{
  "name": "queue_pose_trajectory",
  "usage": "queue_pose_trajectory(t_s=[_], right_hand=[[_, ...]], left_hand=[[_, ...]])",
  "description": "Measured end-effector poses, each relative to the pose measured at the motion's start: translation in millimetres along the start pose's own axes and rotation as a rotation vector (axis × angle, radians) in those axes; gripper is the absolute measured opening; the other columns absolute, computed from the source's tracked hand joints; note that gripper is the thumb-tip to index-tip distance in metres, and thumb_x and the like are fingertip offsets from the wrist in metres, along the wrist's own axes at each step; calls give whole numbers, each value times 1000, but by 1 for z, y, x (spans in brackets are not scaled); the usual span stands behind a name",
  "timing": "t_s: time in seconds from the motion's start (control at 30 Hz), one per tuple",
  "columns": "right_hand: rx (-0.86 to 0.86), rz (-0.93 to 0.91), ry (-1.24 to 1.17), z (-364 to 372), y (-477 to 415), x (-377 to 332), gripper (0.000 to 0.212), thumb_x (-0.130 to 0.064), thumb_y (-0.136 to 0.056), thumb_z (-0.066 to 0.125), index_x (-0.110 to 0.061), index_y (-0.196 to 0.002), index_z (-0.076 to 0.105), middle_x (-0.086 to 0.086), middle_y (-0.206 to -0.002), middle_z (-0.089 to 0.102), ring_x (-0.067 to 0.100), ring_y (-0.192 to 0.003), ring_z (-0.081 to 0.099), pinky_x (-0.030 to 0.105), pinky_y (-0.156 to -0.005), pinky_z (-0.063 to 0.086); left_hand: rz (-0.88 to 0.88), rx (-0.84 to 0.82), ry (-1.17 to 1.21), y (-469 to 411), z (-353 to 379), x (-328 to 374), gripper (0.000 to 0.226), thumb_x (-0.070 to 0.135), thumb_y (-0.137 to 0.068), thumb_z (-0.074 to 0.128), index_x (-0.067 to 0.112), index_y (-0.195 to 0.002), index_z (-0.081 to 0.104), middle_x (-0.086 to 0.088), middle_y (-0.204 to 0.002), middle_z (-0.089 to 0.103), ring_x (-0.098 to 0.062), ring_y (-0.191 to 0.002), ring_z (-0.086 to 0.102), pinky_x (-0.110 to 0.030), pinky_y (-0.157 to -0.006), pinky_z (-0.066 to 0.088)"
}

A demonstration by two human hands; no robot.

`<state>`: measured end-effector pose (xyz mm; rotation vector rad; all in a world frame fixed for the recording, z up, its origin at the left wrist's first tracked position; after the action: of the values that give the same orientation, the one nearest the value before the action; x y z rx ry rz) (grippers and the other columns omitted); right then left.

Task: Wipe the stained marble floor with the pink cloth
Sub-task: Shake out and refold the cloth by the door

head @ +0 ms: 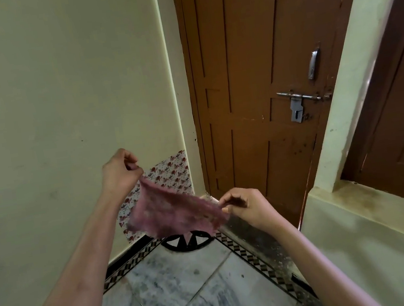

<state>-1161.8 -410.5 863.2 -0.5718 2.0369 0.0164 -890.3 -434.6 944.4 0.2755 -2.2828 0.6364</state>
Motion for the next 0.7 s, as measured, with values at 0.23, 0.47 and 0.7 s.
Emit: queue_pose_trajectory(t_s=[0.23, 0.47, 0.7], right_hand=[[18, -156, -95, 17, -9, -37, 22, -4, -83, 67, -21, -98, 64, -8, -90, 67, -1, -88, 63, 17, -83, 51], [249, -82, -247, 19, -13, -32, 49, -8, -71, 80, -30, -100, 47, -1, -77, 68, 6, -70, 66, 19, -70, 53], [284, -91, -204, 21, -13, -30, 59, -11, -68, 82, -25, -110, 42, 3, -79, 64, 8, -68, 64, 19, -65, 53]], left_hand=[[-54, -573, 394, 34, 29, 32, 40, 1, -75, 72, 22, -98, 49, -4, -92, 70, -16, -87, 65, -25, -71, 49], [25, -746, 427, 57, 45, 40, 13, -3, -79, 68, 10, -83, 66, 3, -74, 73, -6, -71, 66, -16, -66, 52], [95, -776, 297, 61, 39, 47, 13, 7, -85, 64, 15, -88, 74, -7, -90, 73, -12, -84, 65, -29, -84, 52]])
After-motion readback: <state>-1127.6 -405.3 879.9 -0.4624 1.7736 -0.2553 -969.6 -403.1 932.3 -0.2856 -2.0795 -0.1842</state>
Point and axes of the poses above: each hand's wrist, its own y-axis away from the middle knuckle, its own z-axis out of the palm, x = y × z, the point moved 1 cm from there along -y, towards the middle knuckle
